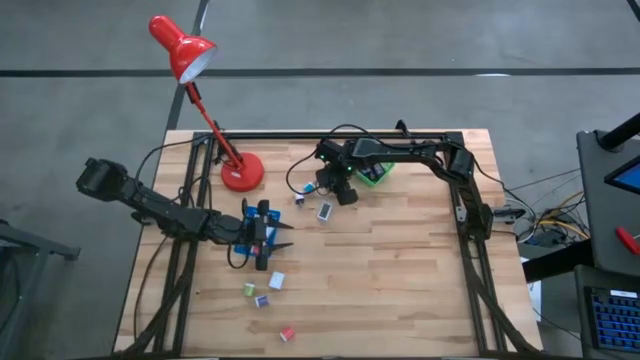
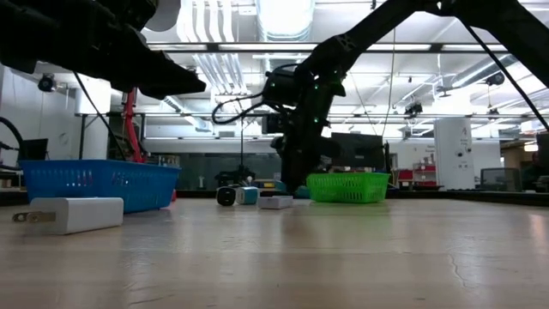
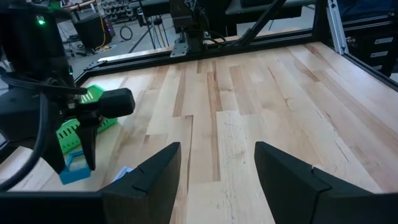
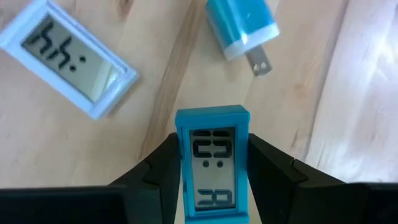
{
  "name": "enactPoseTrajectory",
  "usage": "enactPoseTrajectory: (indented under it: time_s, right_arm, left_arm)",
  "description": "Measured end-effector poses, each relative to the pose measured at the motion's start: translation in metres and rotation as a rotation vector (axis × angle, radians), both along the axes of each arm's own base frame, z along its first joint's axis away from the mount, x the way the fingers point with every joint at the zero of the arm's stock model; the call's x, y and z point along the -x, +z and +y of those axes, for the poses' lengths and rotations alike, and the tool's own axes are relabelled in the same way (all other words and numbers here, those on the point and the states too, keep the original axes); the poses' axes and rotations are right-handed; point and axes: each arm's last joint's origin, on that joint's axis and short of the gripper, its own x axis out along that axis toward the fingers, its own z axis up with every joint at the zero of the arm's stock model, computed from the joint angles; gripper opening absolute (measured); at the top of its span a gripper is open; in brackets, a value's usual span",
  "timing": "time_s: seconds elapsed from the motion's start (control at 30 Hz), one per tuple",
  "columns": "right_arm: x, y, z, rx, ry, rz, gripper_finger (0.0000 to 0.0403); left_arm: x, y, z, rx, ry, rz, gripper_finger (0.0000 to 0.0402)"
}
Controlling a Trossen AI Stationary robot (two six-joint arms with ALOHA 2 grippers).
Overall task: Pick & Place Office items
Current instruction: Put the light blue digital clock into the green basket
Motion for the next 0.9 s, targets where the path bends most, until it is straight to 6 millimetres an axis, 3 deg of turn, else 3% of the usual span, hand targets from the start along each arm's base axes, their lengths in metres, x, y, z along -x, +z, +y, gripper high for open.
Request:
enactPoseTrajectory:
  time_s: [0.4,0.9]
  right_arm:
    - [-0.017,0.011,-0.005,-0.013,-0.074,-0.216,0.0140]
    - [-0.043,0.039,-0.013,-0.038,-0.157,-0.635,0.0140]
  left_arm:
    - [0.000,0.000,0.000,0.000,-0.001,0.000,0.0209]
    - [0.000,0.000,-0.001,0.005,-0.016,0.001,0.0209]
